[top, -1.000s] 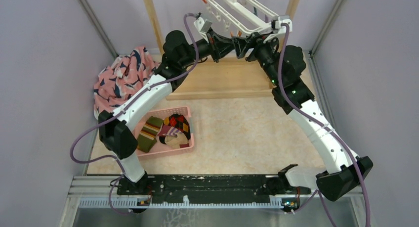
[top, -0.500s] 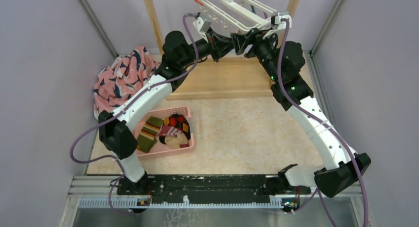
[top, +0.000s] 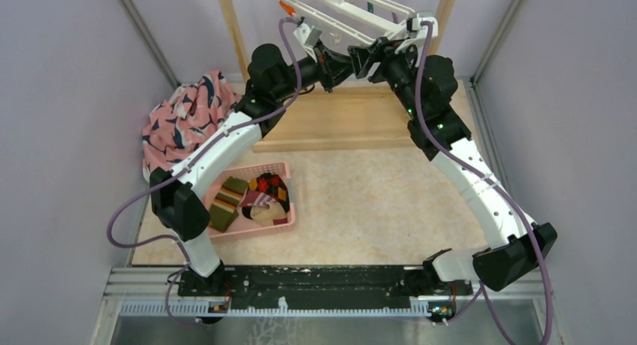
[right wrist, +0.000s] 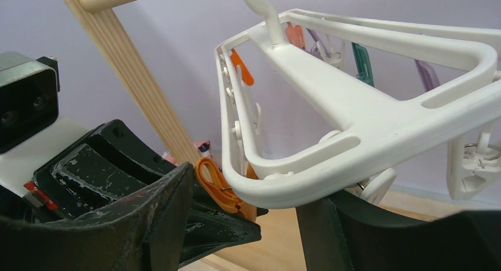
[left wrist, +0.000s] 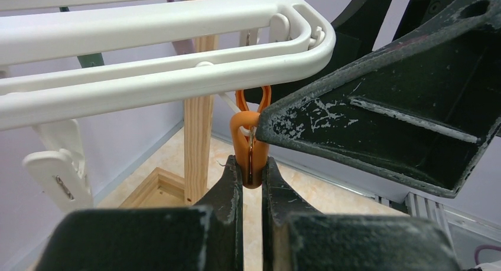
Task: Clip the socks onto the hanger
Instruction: Open the clamp at the hanger.
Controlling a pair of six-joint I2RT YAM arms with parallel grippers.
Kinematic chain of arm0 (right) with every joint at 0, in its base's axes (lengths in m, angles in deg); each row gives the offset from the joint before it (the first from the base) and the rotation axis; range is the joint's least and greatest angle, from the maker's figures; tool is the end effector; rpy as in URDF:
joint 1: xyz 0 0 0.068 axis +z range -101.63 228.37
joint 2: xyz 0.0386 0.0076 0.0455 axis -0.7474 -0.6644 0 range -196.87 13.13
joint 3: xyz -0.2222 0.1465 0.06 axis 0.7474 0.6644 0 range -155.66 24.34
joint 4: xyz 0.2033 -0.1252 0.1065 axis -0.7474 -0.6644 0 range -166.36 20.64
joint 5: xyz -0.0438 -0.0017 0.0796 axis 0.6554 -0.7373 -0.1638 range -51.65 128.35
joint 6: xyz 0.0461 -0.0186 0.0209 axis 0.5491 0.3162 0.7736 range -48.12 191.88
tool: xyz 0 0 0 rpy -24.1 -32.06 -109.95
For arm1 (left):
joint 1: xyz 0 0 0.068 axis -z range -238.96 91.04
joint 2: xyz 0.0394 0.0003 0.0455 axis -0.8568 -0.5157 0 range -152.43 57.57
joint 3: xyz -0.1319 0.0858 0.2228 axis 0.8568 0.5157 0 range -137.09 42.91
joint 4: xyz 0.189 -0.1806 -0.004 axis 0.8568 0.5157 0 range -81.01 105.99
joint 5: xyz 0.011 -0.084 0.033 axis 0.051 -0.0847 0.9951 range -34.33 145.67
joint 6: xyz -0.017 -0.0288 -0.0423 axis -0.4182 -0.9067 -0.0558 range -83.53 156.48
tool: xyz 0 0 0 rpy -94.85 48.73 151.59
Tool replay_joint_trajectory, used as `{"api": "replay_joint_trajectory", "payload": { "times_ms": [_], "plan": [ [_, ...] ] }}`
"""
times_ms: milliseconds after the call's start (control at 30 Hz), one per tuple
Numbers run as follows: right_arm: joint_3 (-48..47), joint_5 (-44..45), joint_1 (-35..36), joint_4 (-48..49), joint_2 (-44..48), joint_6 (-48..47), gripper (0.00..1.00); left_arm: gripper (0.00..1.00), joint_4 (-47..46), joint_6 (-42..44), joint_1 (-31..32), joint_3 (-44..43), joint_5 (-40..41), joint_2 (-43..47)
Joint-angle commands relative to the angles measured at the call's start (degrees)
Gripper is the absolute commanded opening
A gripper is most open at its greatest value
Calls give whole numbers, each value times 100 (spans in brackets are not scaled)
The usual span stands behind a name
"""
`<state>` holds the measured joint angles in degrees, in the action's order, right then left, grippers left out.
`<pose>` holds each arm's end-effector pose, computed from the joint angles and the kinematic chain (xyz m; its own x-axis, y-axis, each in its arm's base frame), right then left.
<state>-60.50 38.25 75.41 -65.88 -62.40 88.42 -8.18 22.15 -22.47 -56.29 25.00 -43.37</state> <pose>0.2608 0.1333 0.4923 0.0592 0.3497 -0.9350 -0.4935 0.8244 0.2771 0.3250 -0.2630 0.4530 -0.0172 -0.2520 -0.9676 0.9315 0.3475 -0.1071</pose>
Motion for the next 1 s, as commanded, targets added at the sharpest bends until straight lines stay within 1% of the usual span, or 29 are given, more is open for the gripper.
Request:
{"api": "replay_joint_trajectory", "payload": {
  "times_ms": [0, 200, 467, 533, 667, 733, 767, 833, 900, 967],
  "plan": [
    [-37, -276, -40, 657, 115, -136, 61, 0, 799, -42, 227, -73, -925, -232],
    [34, -227, 160, 618, 128, -271, 61, 0, 878, -79, 229, -190, -948, -389],
    [-224, -9, 222, 517, -172, -550, 61, 0, 915, -12, 227, -124, -1013, -286],
    [-350, 211, 222, 506, -234, -622, 60, 0, 942, 44, 227, -89, -1030, -231],
    [-620, 364, 222, 415, -387, -775, 57, 0, 906, 45, 227, 14, -1137, -165],
    [-699, 491, 222, 399, -432, -882, 52, 0, 885, 27, 227, 68, -1165, -146],
    [-740, 558, 214, 392, -462, -926, 47, 0, 875, 27, 227, 94, -1175, -137],
    [-829, 612, 205, 346, -510, -979, 39, 0, 874, 26, 227, 117, -1190, -132],
    [-865, 601, 205, 341, -539, -994, 26, 0, 877, 26, 227, 120, -1228, -136],
    [-864, 573, 204, 352, -546, -988, 17, 0, 891, 26, 228, 109, -1241, -151]
  ]
}}
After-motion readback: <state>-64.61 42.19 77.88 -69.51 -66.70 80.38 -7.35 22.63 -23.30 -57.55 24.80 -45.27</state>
